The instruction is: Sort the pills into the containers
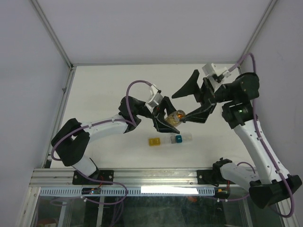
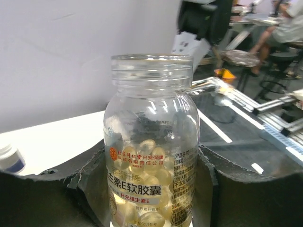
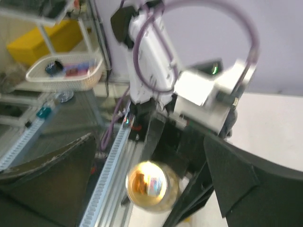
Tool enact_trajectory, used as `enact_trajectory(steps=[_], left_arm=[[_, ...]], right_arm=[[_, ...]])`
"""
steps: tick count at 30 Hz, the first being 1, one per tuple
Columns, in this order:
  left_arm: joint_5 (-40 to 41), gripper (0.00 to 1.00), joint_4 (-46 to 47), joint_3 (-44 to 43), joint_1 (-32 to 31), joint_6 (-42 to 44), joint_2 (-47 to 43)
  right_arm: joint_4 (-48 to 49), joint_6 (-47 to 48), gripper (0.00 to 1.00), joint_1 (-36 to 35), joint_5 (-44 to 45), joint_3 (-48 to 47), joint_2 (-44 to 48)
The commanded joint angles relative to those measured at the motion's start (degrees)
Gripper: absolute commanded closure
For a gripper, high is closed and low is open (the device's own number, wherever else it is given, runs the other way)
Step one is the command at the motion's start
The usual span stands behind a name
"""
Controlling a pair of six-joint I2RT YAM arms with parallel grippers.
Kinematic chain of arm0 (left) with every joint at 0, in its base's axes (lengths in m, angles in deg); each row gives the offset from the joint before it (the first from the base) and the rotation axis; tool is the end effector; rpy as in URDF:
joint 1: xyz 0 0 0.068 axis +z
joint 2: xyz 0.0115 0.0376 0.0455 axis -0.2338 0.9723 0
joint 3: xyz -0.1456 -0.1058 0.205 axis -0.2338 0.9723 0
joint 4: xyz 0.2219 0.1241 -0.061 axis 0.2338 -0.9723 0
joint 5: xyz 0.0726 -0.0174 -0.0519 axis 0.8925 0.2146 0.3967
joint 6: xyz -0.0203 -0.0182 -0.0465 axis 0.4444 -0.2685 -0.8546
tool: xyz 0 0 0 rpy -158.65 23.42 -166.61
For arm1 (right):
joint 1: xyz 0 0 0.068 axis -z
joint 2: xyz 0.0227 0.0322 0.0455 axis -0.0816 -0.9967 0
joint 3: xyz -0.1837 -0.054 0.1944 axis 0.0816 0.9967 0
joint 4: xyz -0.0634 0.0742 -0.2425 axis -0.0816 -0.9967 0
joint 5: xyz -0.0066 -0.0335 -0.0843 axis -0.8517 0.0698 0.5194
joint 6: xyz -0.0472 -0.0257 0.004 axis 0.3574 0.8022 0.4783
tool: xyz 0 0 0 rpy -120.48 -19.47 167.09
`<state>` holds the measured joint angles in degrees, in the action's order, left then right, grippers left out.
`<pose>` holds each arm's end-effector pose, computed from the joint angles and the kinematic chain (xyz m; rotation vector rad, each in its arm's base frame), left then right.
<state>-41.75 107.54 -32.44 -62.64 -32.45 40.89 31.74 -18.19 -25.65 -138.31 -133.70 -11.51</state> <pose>0.1969 -0.2761 0.3294 1.2993 0.8559 -1.7143 0.1668 0.1017 0.4527 -1.3345 1.0282 1.4292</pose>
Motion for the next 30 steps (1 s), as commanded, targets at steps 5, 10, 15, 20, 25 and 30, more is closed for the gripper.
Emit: enact_trajectory(steps=[5, 10, 15, 20, 25, 30], left_arm=[[22.65, 1.00, -24.30, 9.99, -1.93, 25.88, -15.35], [41.46, 1.00, -38.11, 9.91, -9.08, 36.53, -19.20], [45.35, 1.00, -46.52, 6.60, -9.32, 38.02, -16.88], [46.59, 1.00, -50.25, 4.06, -9.35, 38.39, -14.94], [46.94, 1.00, -51.13, 3.42, -9.24, 38.47, -14.54], [46.83, 1.00, -51.10, 3.46, -9.24, 38.41, -14.70]], right_arm=[[-67.08, 43.54, 0.01, 1.98, 22.52, -21.98, 5.19], [-77.83, 43.88, 0.03, 1.90, 31.37, -20.91, 2.63], [-86.45, 45.76, 0.05, 0.19, 36.62, -21.95, -1.98], [-89.02, 45.83, 0.07, -3.88, 41.35, -22.30, -4.04], [-90.37, 45.73, 0.12, -5.43, 44.01, -21.30, -5.62], [-90.95, 45.41, 0.16, -5.62, 43.51, -20.78, -5.85]])
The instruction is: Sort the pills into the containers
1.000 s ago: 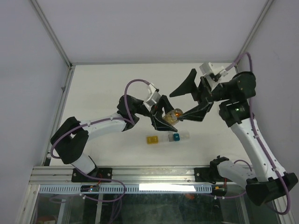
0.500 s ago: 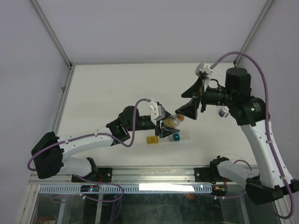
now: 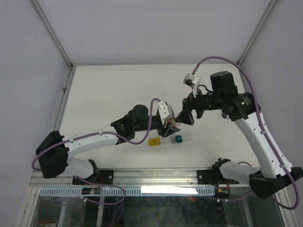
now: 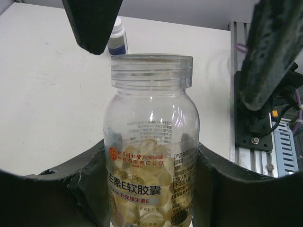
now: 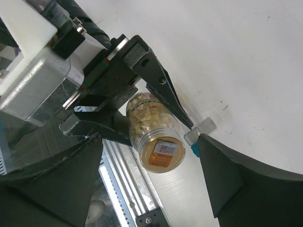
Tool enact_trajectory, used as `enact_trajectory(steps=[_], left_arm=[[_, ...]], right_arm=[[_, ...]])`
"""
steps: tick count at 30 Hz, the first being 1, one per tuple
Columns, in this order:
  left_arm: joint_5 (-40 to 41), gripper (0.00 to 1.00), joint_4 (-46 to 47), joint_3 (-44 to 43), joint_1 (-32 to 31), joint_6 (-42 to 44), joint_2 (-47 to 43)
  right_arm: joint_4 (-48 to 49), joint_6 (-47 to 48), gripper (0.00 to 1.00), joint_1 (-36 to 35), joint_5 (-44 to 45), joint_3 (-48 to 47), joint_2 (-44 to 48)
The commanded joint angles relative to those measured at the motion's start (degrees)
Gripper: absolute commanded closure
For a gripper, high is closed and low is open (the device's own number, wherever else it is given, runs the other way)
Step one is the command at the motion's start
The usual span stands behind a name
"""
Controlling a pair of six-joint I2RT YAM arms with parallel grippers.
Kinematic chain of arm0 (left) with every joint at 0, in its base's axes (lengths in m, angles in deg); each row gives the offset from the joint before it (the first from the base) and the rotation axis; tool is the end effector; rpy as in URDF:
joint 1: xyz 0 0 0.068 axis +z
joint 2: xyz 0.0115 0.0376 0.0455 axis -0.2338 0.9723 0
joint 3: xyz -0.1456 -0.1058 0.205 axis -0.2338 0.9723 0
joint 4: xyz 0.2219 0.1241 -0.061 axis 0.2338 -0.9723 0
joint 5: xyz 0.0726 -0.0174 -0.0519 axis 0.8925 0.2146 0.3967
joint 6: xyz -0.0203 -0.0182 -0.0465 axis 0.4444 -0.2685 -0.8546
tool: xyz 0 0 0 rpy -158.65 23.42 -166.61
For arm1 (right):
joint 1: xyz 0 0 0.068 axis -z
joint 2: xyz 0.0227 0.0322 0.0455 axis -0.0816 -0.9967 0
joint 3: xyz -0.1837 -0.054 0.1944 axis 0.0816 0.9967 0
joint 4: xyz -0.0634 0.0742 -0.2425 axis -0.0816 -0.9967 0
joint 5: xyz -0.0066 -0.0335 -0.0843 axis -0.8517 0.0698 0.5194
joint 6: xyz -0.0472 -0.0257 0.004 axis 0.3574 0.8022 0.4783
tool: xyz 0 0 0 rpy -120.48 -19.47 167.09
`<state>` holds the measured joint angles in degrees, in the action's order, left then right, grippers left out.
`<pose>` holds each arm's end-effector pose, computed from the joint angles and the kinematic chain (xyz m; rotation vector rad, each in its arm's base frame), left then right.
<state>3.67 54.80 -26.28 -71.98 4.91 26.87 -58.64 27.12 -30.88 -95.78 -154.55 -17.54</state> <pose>0.1549 -0.2732 0.2848 1.1791 1.4615 -0.9328 0.1680 0.1081 0.4139 -1.0901 1.9955 0.9192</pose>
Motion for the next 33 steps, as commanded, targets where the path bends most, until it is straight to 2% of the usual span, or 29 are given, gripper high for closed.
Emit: enact_trajectory(steps=[1, 8, 17, 20, 24, 28, 33], left_arm=[[1.24, 1.00, 1.86, -2.59, 0.10, 1.04, -0.80], [0.27, 1.00, 3.59, -1.26, 0.10, 1.29, -2.35], [0.66, 1.00, 3.90, -0.22, 0.10, 1.43, -3.24], [0.57, 1.00, 3.88, -0.20, 0.25, 1.55, -3.29], [-2.46, 1.00, 4.30, 0.11, 1.28, 0.66, -3.38], [-13.40, 1.00, 6.56, 0.59, 5.07, -3.53, -2.81], [-29.51, 1.00, 6.48, -1.30, 8.52, -7.05, 0.64]], right_arm=[[-0.63, 0.04, 0.17, -0.37, 0.90, 0.30, -0.03], [-0.59, -1.30, 0.25, -0.35, -0.31, 1.23, -1.20], [-1.07, -1.59, 0.48, -0.29, -3.89, 1.16, -1.63], [-1.57, -0.95, 0.60, -0.20, -4.90, 0.94, -1.73], [-3.06, 2.49, 0.85, -0.19, -7.38, 0.58, -1.98], [-6.04, 12.78, 0.97, -0.34, -11.17, -0.71, -2.35], [-11.48, 45.16, 1.00, -0.86, -15.17, -3.39, -0.23]])
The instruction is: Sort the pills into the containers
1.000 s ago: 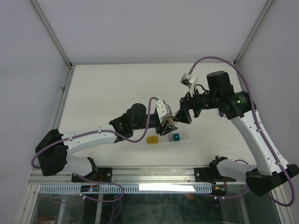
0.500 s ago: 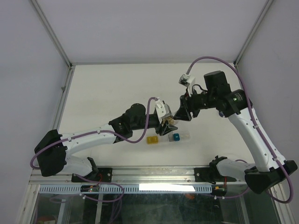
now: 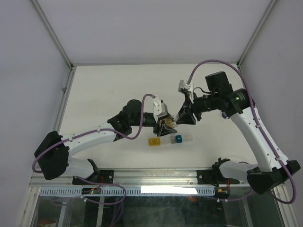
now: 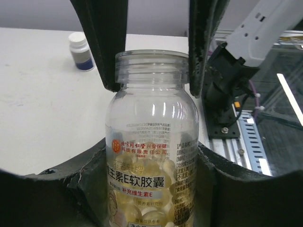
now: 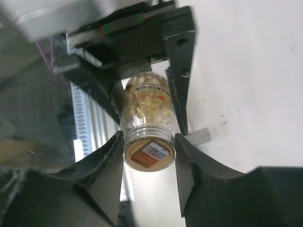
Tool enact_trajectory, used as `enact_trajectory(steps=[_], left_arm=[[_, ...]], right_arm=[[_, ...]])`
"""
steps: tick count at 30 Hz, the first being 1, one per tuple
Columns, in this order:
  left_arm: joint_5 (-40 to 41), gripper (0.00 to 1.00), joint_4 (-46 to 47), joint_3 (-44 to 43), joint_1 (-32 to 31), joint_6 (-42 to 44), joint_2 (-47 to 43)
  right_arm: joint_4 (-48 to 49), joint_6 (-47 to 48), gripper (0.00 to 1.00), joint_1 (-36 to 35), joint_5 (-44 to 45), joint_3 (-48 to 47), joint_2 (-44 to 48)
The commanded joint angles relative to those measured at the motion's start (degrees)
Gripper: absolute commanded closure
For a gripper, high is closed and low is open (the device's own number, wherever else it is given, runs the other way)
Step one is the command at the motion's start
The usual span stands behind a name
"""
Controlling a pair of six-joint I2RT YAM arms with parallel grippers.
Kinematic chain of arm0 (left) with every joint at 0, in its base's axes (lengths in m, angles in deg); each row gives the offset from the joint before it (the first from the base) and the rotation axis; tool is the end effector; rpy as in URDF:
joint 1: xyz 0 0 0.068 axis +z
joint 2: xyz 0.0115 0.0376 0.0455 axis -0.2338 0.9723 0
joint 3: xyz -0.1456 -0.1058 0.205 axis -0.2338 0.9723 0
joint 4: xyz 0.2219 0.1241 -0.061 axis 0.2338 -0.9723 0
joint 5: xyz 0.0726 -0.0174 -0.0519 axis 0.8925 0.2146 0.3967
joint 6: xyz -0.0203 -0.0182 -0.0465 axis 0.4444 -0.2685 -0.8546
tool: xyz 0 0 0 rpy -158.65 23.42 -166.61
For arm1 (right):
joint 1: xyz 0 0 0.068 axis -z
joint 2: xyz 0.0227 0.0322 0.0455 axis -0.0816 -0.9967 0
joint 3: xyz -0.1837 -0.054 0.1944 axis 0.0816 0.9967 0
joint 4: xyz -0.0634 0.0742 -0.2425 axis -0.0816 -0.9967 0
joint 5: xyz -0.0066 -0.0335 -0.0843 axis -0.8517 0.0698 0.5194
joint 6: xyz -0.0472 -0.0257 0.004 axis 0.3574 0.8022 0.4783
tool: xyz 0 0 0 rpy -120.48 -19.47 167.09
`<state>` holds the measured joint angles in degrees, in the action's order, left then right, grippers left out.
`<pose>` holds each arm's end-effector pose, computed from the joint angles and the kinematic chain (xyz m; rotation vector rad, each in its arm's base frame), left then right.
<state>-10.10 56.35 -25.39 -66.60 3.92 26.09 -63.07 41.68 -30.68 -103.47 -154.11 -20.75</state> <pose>0.1697 -0.2568 0.2869 1.2416 1.3956 -1.0895 0.1749 0.1145 0.3986 -1.3456 1.8714 0.9900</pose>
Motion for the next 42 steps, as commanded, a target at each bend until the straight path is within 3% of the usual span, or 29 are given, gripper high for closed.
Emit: enact_trajectory(steps=[1, 4, 7, 10, 14, 16, 18, 26, 30, 34, 42], left_arm=[[-17.78, 1.00, 4.25, -2.98, 3.42, -6.15, 2.43], [-21.49, 1.00, 1.59, -5.29, 3.68, -6.03, 5.81], [-20.70, 1.00, -0.25, -5.99, 3.68, -5.01, 6.54], [-18.47, 1.00, -0.29, -4.89, 3.66, -3.62, 5.29], [-16.33, 1.00, 0.86, -3.36, 3.61, -2.72, 3.88], [-15.26, 1.00, 1.19, -2.60, 3.37, -1.92, 2.76], [-13.96, 1.00, 1.60, -1.68, 3.12, -1.16, 1.92], [-11.50, 1.00, 3.27, 0.73, 2.89, -0.87, -0.13], [-11.52, 1.00, 3.85, 0.52, 2.72, -0.97, 0.27], [-11.62, 1.00, 4.10, 0.37, 2.46, -1.16, 0.56], [-11.65, 1.00, 4.06, 0.66, 2.31, -1.27, 0.30]], right_arm=[[-7.27, 37.65, 1.00, -1.09, -7.98, -3.65, 3.89], [-3.97, 52.69, 1.00, -1.25, -5.90, -0.66, 6.44], [-4.10, 53.84, 1.00, -1.29, -5.78, -2.13, 4.90], [-0.43, 48.18, 0.96, -1.25, -7.54, -0.22, 6.47], [4.67, 34.04, 0.38, -1.19, -7.62, 1.38, 8.68], [7.05, 25.30, 0.25, -1.10, -5.72, 1.73, 9.85], [8.53, 17.08, 0.20, -0.99, -3.69, 2.18, 10.99], [11.21, -4.75, 0.14, -0.30, 0.08, 8.53, 12.60], [11.11, -7.49, 0.13, -0.29, 3.68, 10.18, 9.82], [12.01, -9.01, 0.14, -0.32, 1.12, 10.81, 7.96], [12.38, -9.51, 0.37, -0.32, -1.05, 10.53, 7.14]])
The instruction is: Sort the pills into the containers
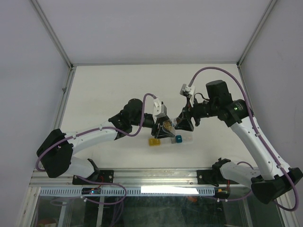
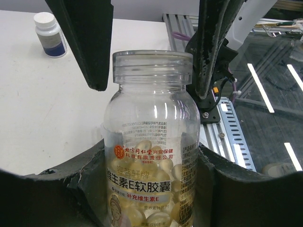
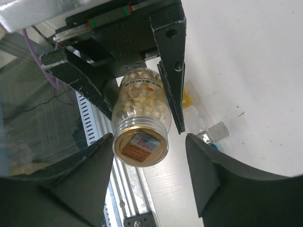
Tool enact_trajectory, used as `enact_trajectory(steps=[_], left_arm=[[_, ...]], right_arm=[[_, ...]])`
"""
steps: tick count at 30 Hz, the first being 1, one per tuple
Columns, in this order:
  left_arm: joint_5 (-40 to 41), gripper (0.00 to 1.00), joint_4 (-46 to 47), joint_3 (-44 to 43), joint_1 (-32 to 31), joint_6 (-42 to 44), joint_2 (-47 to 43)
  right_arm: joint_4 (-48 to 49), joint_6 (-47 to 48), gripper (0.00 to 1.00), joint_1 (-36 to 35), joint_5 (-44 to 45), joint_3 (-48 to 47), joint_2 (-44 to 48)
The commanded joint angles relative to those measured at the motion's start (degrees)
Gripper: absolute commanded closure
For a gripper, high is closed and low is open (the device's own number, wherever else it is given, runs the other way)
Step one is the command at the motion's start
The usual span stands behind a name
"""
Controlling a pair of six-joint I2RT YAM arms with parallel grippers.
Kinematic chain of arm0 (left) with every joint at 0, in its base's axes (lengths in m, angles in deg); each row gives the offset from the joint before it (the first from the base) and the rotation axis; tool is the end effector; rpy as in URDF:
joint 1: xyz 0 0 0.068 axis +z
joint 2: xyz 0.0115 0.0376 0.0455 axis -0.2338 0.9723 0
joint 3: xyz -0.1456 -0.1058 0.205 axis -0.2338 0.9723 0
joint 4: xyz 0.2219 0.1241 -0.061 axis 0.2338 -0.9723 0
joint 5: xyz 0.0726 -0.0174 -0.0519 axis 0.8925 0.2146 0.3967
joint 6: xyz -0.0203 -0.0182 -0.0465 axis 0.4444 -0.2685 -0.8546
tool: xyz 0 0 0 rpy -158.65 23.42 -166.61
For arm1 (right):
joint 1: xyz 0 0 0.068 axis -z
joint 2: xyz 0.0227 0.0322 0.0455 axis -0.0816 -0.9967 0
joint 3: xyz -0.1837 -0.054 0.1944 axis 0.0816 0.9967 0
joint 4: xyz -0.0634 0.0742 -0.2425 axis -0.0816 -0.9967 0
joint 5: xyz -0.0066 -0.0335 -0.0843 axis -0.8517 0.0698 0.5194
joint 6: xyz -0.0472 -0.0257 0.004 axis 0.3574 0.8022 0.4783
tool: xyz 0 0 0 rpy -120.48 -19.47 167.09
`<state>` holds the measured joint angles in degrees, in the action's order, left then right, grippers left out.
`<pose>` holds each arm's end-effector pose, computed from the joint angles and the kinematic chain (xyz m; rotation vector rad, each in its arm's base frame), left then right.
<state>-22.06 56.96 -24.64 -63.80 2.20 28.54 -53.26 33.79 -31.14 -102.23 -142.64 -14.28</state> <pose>0.1786 -0.2533 0.2721 1.3333 1.3939 -1.2591 0.1642 0.1104 0.3710 -1.2347 1.9091 1.0078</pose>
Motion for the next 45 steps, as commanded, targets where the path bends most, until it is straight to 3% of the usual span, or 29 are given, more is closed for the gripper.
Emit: enact_trajectory(steps=[1, 4, 7, 12, 16, 19, 35, 45], left_arm=[[0.33, 1.00, 3.45, -0.19, -0.44, 0.40, -2.14], [0.06, 1.00, 3.45, -0.44, -0.45, 0.32, -2.04], [-0.25, 1.00, 3.36, -0.47, -0.43, 0.29, -1.97], [-2.84, 1.00, 3.31, -0.59, -0.43, -0.16, -1.70], [-5.33, 1.00, 2.55, -1.61, -0.37, -0.50, -0.39], [-6.24, 1.00, 1.89, -2.28, -0.38, -0.65, 0.45], [-4.16, 1.00, -0.98, -5.73, -0.54, -0.48, 6.85], [-8.44, 1.00, -0.14, -7.58, -1.13, -1.56, 9.35]], right_arm=[[2.48, -1.50, 0.40, 0.17, -2.48, -0.99, 0.69], [1.68, -0.07, 0.52, 0.18, -3.49, -1.18, 0.48], [-0.39, 4.70, 0.72, 0.07, -4.75, -1.56, 0.32], [-7.19, 23.44, 0.91, -0.09, -6.87, -3.64, 0.16], [-13.40, 49.13, 0.93, -0.31, -8.80, -5.89, 0.93], [-16.06, 60.78, 0.92, -0.64, -6.45, -8.82, 0.11], [-15.64, 65.97, 0.97, -1.37, -3.51, -17.05, -1.47], [-14.45, 69.40, 0.96, -2.35, -1.21, -14.67, -1.69]])
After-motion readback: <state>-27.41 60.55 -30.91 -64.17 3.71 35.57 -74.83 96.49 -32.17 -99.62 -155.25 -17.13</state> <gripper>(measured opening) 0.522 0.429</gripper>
